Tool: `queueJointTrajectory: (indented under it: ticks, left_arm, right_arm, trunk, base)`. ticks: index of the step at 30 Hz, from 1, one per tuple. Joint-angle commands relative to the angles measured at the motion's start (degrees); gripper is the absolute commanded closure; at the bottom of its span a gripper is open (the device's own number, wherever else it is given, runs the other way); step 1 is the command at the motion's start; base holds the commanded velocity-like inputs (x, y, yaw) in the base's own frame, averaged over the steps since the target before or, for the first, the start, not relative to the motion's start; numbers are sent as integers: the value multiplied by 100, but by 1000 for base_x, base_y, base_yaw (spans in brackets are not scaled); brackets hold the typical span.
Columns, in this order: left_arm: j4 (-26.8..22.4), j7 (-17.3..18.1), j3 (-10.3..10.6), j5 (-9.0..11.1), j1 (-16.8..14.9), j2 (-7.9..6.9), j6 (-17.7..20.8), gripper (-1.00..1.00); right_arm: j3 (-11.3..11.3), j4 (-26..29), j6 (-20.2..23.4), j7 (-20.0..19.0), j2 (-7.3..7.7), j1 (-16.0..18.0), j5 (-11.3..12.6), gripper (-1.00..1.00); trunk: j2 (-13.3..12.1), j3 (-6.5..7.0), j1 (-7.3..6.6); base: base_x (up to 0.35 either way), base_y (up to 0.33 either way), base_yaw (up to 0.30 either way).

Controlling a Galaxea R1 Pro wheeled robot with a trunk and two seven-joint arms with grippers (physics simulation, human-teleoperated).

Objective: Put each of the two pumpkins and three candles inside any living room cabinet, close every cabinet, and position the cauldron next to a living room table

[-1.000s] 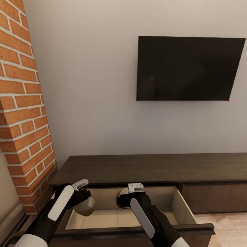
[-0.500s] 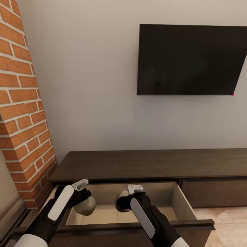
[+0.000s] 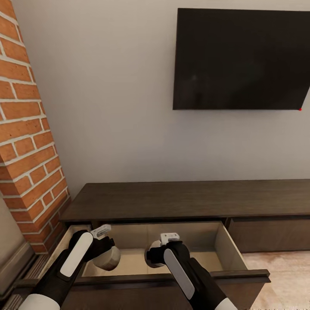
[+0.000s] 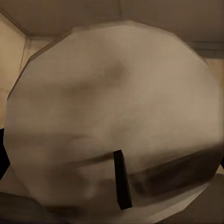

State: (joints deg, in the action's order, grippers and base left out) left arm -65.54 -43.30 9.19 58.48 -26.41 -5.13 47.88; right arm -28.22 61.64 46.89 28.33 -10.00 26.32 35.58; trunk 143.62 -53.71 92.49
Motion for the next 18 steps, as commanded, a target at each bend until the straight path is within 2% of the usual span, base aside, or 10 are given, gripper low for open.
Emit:
queueJointTrajectory:
  ticks: [1, 10, 18]
  left_arm:
    - [-8, -56, 14, 59, -5, -6, -6, 100]
    - [-11, -56, 15, 57, -5, -6, -6, 100]
    - [-11, -56, 13, 55, -5, -10, -6, 100]
  right_arm:
    - [-8, 6, 5, 58, 0, 5, 55, 100]
    - [-8, 6, 5, 58, 0, 5, 55, 100]
    - [-8, 6, 5, 58, 0, 5, 54, 100]
  trunk:
    - [5, -29, 1]
    - [17, -228, 24]
    - [17, -228, 24]
  base:
    - [0, 0, 0]
    - [0, 0, 0]
    - [0, 0, 0]
